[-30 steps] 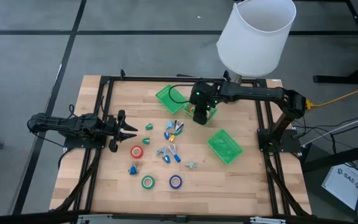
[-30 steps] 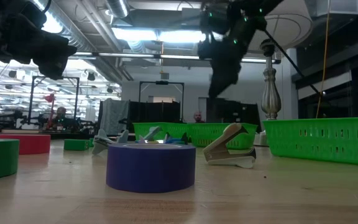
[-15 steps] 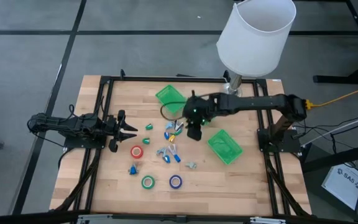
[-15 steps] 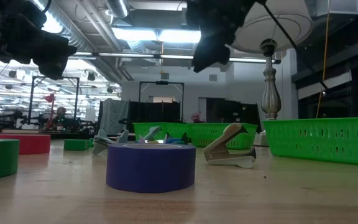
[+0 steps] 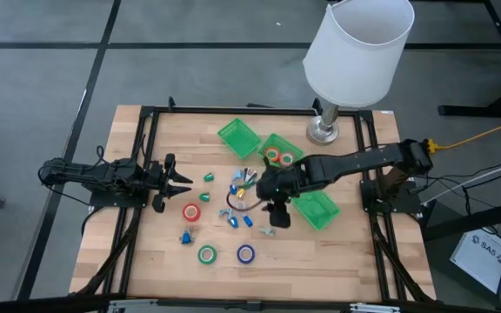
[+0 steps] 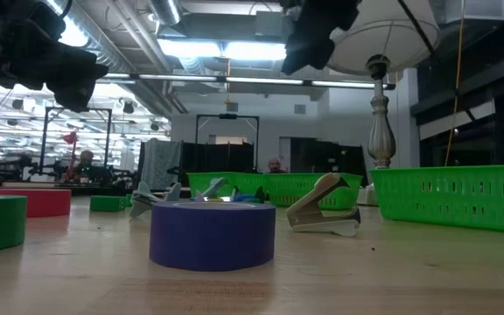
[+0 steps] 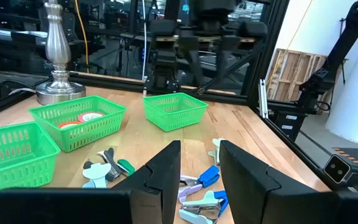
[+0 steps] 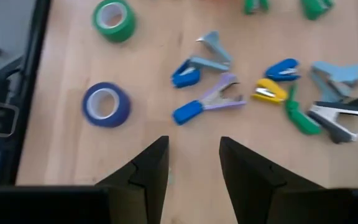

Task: Pick and place Stapler, Stapler remover, tape
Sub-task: Put the blue tape into the middle basket

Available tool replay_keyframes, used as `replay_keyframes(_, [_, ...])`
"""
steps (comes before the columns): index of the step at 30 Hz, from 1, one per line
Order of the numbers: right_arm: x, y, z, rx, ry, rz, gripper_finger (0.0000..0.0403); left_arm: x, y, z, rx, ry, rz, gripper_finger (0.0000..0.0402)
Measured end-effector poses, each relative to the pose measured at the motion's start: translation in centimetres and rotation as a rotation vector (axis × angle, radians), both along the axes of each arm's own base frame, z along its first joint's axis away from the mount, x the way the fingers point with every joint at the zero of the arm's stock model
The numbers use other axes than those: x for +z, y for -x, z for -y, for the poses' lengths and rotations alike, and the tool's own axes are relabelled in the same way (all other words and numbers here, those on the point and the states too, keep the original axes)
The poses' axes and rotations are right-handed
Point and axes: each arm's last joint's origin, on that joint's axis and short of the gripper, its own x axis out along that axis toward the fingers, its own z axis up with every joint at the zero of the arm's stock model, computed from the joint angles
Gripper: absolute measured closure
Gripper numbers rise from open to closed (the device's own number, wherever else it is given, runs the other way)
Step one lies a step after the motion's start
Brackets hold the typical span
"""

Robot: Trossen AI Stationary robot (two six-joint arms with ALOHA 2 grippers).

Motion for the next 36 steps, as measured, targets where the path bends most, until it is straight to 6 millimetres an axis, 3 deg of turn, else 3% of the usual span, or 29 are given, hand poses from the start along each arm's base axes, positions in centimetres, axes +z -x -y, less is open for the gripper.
replay_keyframes(12, [0.1,1.8,-6.3,0.180,-0.004,0.010,0.0257,0.0,0.0,0.0,0.000,0.000,0.000,0.0295])
replay_keyframes(18, [0.4,2.8,-9.8,0.214,0.066,0.104,0.0257,0.0,0.0,0.0,-0.001,0.000,0.000,0.0295])
replay_keyframes(28, [1.1,3.4,-13.1,0.240,0.101,0.267,0.0257,0.0,0.0,0.0,0.000,0.000,0.000,0.0295])
replay_keyframes(36, [-1.1,2.3,-16.1,0.367,0.134,0.361,0.0256,0.0,0.0,0.0,-0.001,0.000,0.001,0.0295])
